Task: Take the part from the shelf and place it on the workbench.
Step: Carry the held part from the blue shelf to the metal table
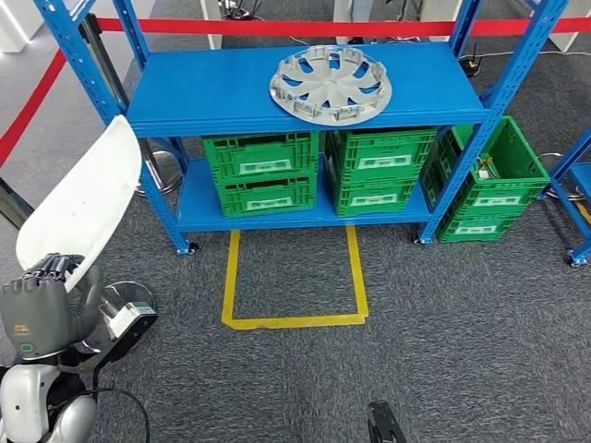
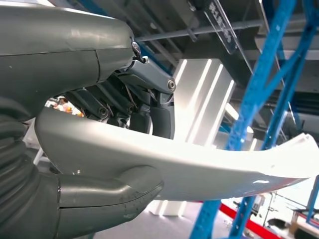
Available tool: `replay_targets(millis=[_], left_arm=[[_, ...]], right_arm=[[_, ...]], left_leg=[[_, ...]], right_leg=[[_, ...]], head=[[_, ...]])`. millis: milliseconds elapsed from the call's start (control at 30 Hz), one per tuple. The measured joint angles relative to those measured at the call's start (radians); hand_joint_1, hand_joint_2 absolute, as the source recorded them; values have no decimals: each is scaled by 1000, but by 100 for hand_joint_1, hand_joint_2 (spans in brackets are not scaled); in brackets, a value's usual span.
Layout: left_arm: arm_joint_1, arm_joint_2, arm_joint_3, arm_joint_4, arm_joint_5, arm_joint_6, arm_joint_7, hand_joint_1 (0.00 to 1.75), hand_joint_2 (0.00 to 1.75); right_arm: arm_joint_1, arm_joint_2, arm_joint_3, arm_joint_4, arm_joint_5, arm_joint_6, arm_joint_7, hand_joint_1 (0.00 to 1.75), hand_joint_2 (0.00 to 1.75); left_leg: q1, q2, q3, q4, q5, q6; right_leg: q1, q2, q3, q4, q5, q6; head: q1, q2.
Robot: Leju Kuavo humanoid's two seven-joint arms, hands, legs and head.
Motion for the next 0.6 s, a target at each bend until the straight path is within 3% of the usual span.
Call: replay_targets(millis=[33,67,100,167,200,233,267,300,333,367,433,467,533,567,600], left_arm=[[0,0,2,0,1,-1,0,169,175],[0,0,3,-1,1,-1,-1,169,175],[0,-1,3,-1,2,-2,-1,169,175],[0,-1,4,-2,2,-2,-2,169,175],[1,-1,4,-2,2,-2,-2,169,175],[1,-1,5,-2,2,-2,-2,169,175],[1,-1,5,-2,2,-2,-2,169,175],[1,-1,5,-2,2,-2,-2,169,175],[1,-1,6,-2,2,-2,-2,169,175],[1,-2,6,-2,2,-2,-2,169,175],[0,-3,9,-2,5,-2,-2,169,175],[-1,-3,11,-3,6,-2,-2,169,175],[-1,-5,17,-3,9,-2,-2,169,175],[1,-5,19,-3,10,-2,-2,169,175],[2,-6,22,-3,11,-2,-2,169,175]], right_arm=[[0,0,1,0,2,0,0,0,0],[1,0,1,0,3,0,1,0,0],[2,0,1,0,4,0,1,0,0],[1,0,1,0,5,0,1,0,0],[0,0,1,0,5,0,1,0,0],[0,0,1,0,5,0,1,0,0],[-1,0,1,0,6,0,1,0,0],[-2,0,1,0,6,0,1,0,0],[-3,0,1,0,7,0,0,0,0],[-6,0,1,-1,8,0,0,0,0],[-12,0,1,-3,9,0,0,0,0],[-14,0,1,-4,10,0,0,0,0],[-13,0,1,-4,12,0,0,0,0],[-11,1,1,-4,13,0,0,0,0],[-8,1,1,-3,13,0,0,0,0]], left_leg=[[0,2,-11,0,11,8],[1,4,-23,-3,24,17],[3,6,-38,-5,38,25],[0,8,-70,-3,64,34],[-2,9,-87,-2,78,34],[-4,9,-106,0,91,35],[-6,10,-125,3,104,35],[-8,10,-143,7,115,34],[-9,10,-159,11,127,32],[-12,9,-172,15,138,30],[-15,10,-188,21,161,22],[-15,11,-194,20,174,17],[-12,11,-205,16,190,7],[-10,9,-213,25,171,0],[-8,7,-223,50,132,-7]], right_leg=[[-1,0,-6,1,-3,6],[-2,1,-14,12,-26,11],[-2,2,-26,42,-69,14],[-3,2,-49,157,-177,18],[-3,2,-56,222,-207,19],[-3,2,-54,271,-209,20],[-2,3,-40,293,-186,19],[-2,3,-12,282,-152,15],[0,3,34,236,-126,9],[3,3,100,157,-120,3],[7,3,216,-12,-153,-9],[11,4,244,-61,-165,-12],[12,3,234,-79,-155,-22],[11,1,221,-78,-142,-30],[9,-2,207,-77,-129,-38]], head=[[0,0],[1,0],[3,0],[6,0],[6,0],[7,0],[7,0],[6,0],[7,0],[7,0],[6,0],[5,0],[4,0],[3,0],[2,0]])
